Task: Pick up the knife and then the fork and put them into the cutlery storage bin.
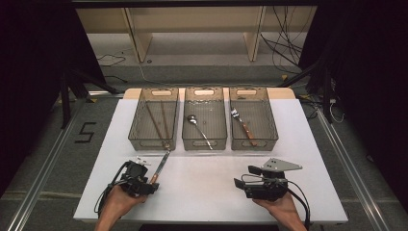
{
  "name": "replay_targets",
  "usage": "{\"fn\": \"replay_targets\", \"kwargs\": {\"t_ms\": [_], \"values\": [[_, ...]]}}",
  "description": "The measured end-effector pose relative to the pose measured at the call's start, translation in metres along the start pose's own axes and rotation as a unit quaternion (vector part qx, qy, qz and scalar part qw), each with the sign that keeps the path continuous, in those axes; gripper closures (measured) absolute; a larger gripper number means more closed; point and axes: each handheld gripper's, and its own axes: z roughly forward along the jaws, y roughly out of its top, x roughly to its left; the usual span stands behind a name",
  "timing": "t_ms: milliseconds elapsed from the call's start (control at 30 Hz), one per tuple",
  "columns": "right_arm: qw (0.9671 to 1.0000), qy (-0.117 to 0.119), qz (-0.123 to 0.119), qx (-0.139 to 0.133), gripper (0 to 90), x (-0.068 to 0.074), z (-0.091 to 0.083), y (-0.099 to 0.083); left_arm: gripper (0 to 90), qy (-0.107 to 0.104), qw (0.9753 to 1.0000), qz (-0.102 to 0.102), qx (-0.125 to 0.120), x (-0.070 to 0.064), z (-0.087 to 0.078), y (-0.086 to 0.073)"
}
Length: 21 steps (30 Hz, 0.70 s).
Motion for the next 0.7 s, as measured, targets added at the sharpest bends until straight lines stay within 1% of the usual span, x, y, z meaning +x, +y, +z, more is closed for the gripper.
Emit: {"fn": "replay_targets", "kwargs": {"t_ms": [100, 267, 333, 500, 533, 567, 633, 700], "values": [[1.0000, 0.000, 0.000, 0.000, 26.1, 0.0000, 0.0002, 0.0001, 56.0, 0.005, 1.0000, 0.002, 0.000, 0.0004, 0.0001, 0.0010], [1.0000, 0.000, 0.000, 0.001, 26.4, 0.0001, 0.0008, 0.0001, 59.9, 0.024, 0.9995, 0.021, 0.002, -0.0051, 0.0015, 0.0017], [1.0000, 0.000, 0.000, 0.001, 26.5, 0.0003, 0.0008, 0.0001, 62.1, 0.022, 0.9994, 0.025, 0.002, -0.0049, 0.0013, 0.0015], [1.0000, -0.001, -0.001, -0.001, 26.7, 0.0006, 0.0003, 0.0001, 71.0, 0.016, 0.9996, 0.023, -0.002, -0.0043, 0.0009, 0.0006], [1.0000, -0.002, -0.001, 0.000, 26.9, 0.0005, -0.0002, 0.0002, 71.7, 0.013, 0.9998, 0.017, -0.004, -0.0039, 0.0010, 0.0003], [1.0000, -0.002, -0.001, -0.001, 26.9, 0.0004, -0.0003, 0.0002, 72.1, 0.012, 0.9998, 0.019, -0.003, -0.0027, 0.0006, 0.0002], [1.0000, -0.002, -0.001, -0.002, 27.1, 0.0003, -0.0006, 0.0004, 72.6, 0.008, 0.9999, 0.012, -0.004, -0.0013, 0.0002, -0.0002], [1.0000, -0.004, -0.001, -0.002, 27.4, 0.0004, -0.0006, 0.0003, 73.0, 0.009, 0.9999, 0.013, -0.001, -0.0005, -0.0008, -0.0008]]}}
